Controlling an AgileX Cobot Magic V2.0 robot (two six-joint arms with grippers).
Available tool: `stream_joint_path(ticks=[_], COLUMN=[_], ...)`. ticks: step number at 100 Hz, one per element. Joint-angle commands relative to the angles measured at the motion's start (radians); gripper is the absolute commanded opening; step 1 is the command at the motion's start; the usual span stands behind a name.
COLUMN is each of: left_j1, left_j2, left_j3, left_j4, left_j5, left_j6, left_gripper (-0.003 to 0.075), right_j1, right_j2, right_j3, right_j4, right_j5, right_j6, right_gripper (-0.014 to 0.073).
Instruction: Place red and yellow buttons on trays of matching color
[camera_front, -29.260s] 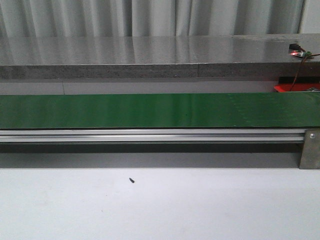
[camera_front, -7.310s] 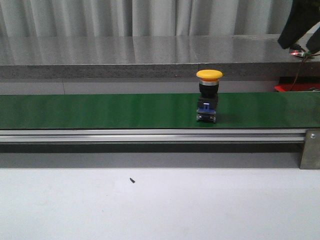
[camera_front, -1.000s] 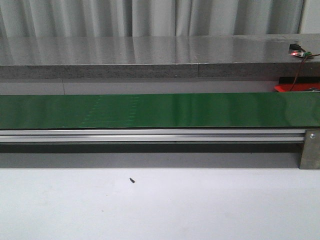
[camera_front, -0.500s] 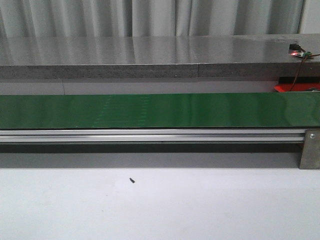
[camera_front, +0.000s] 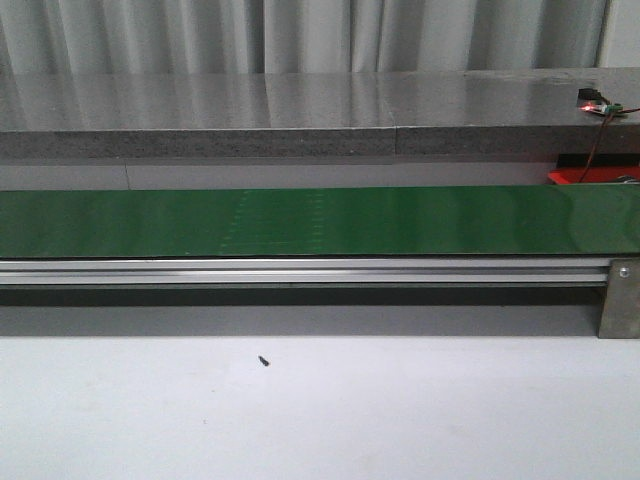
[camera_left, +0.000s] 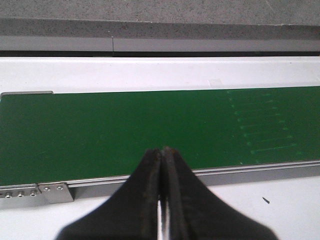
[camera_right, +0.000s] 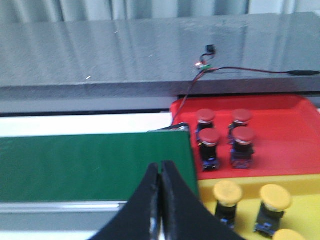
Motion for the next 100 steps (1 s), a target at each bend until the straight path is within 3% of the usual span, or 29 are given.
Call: stream_joint_path(ticks=[1, 15, 39, 70, 100], left_j1=[-0.008, -0.008, -0.008, -0.008, -0.008], left_j2=[-0.002, -0.002, -0.002, -0.002, -0.002], left_j3=[-0.026, -0.026, -0.026, -0.026, -0.026], left_j4=[-0.022, -0.022, -0.022, -0.022, -0.022], left_j5=[-0.062, -0.062, -0.062, -0.062, -0.062], left_j6=[-0.005, -0.005, -0.005, -0.005, -0.005], left_gripper=[-0.0020, -0.0020, -0.0020, -0.0020, -0.0020], right_j1=[0.050, 0.097, 0.086, -0.026, -0.035], right_j2=[0.006, 0.006, -0.053, -0.189, -0.311], right_j3=[-0.020, -0.005, 0.161, 0.308, 0.416], right_j4=[0.000, -0.004, -0.009, -0.008, -0.004], right_j5=[-0.086, -0.134, -0.423, -0.359, -0.308], right_j6=[-0.009, -0.016, -0.016, 0.021, 0.038], right_gripper=[-0.0067, -0.0067, -0.0067, -0.0067, -0.0067])
